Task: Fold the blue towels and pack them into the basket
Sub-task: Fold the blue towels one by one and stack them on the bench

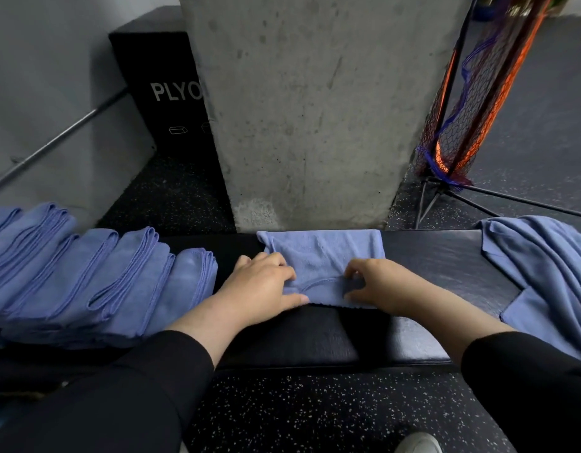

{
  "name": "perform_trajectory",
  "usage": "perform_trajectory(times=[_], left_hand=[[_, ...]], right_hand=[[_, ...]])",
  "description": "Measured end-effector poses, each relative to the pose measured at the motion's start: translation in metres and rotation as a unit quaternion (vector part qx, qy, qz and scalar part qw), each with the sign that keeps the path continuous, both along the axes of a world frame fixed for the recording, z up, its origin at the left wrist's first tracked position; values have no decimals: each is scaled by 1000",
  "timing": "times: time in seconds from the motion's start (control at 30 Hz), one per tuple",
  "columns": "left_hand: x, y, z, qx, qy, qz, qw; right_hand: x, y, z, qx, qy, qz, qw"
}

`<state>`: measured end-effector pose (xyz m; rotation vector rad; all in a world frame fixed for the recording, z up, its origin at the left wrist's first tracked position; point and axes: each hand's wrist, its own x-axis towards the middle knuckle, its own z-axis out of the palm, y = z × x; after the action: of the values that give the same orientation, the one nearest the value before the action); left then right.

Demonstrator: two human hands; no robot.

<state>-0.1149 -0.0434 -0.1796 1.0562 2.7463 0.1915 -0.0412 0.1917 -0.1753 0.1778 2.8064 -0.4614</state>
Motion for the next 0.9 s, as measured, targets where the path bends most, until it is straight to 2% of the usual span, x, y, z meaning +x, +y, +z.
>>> perform_trajectory(times=[0.07, 0.13, 0.23, 0.3, 0.43, 0.63, 0.73, 0.8, 0.87, 0.9], left_hand=[[3, 0, 2, -19, 9, -12, 1000], [8, 1, 1, -13, 38, -7, 999], [11, 5, 11, 64, 56, 79, 993], [2, 5, 20, 127, 54, 135, 981], [-17, -4, 36, 170, 75, 161, 969], [-25, -14, 40, 203, 33, 166, 964], [-30, -15, 45, 236, 39, 169, 956], [-34, -12, 46, 300, -2, 211, 930], [-34, -7, 52, 409, -84, 264, 869], [-34, -5, 54, 445, -93, 274, 848]], right_hand=[[2, 0, 1, 2, 32, 10, 999], [5, -1, 6, -40, 116, -1, 992], [5, 5, 25, -92, 237, -39, 967], [4, 15, 39, -108, 227, -34, 967], [7, 36, 45, -42, 143, -7, 989], [5, 49, 42, -11, 226, -129, 966], [-1, 54, 42, 0, 250, -180, 951], [-5, 54, 41, -53, 281, -195, 938], [-6, 52, 41, -107, 349, -180, 913], [-6, 52, 41, -108, 382, -164, 903]])
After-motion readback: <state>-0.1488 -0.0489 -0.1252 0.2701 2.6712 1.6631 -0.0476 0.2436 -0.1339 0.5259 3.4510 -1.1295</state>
